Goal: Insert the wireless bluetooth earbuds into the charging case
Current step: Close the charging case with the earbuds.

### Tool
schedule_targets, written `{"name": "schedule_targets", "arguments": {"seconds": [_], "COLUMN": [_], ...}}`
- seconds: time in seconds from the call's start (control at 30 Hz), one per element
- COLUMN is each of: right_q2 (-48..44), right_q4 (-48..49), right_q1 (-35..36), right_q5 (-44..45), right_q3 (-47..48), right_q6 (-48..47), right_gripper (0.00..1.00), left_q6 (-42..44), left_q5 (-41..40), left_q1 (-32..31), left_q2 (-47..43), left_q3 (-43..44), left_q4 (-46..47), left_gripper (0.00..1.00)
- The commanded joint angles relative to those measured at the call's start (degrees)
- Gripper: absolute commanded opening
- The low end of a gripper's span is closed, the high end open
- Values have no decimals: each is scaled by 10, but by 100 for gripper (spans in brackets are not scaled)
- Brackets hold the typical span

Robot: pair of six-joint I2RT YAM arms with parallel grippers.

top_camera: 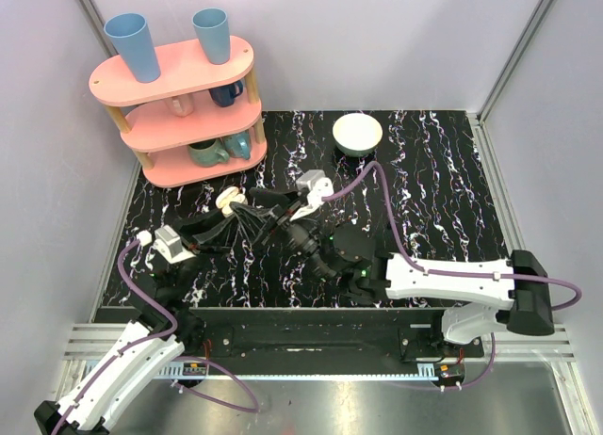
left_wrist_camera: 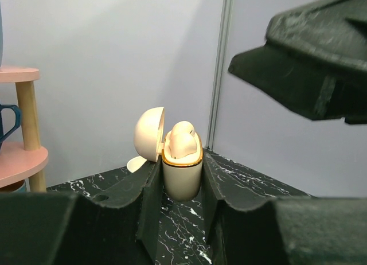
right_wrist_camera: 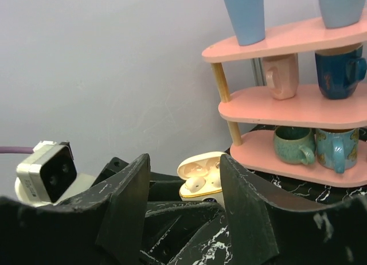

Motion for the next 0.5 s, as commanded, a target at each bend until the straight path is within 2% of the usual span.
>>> {"name": "schedule_targets", "arguments": {"seconds": [0.0, 0.1, 0.23, 0.3, 0.33, 0.37, 0.4, 0.47], "right_q2": [-57, -70, -95, -123, -135, -158, -168, -199], "right_q4": [13, -31, -126, -168, -220, -249, -296, -331], "right_q1": [-2, -2, -17, -45, -60, -103, -123, -177], "right_q5": [44, 142, 190, 172, 157, 115, 93, 46], "right_q3": [-5, -7, -25, -38, -50, -57, -64, -85], "right_q6": [-27, -26, 4, 70, 103, 171, 202, 261], "right_gripper": [59, 62, 70, 71, 72, 72, 73, 77], "left_q6": [-5, -3, 2, 6, 6, 7, 6, 3], "left_q5": [28, 53, 85, 103, 108, 115, 116, 116], "left_q1": [1, 0, 0, 0, 0, 0, 0, 0], "left_q2": [4, 13, 36, 51, 55, 62, 64, 67], "left_q3": [26, 29, 42, 54, 57, 62, 63, 62], "left_q4": [13, 11, 7, -4, -8, -11, -12, -3], "left_gripper": [0, 0, 0, 0, 0, 0, 0, 0]}}
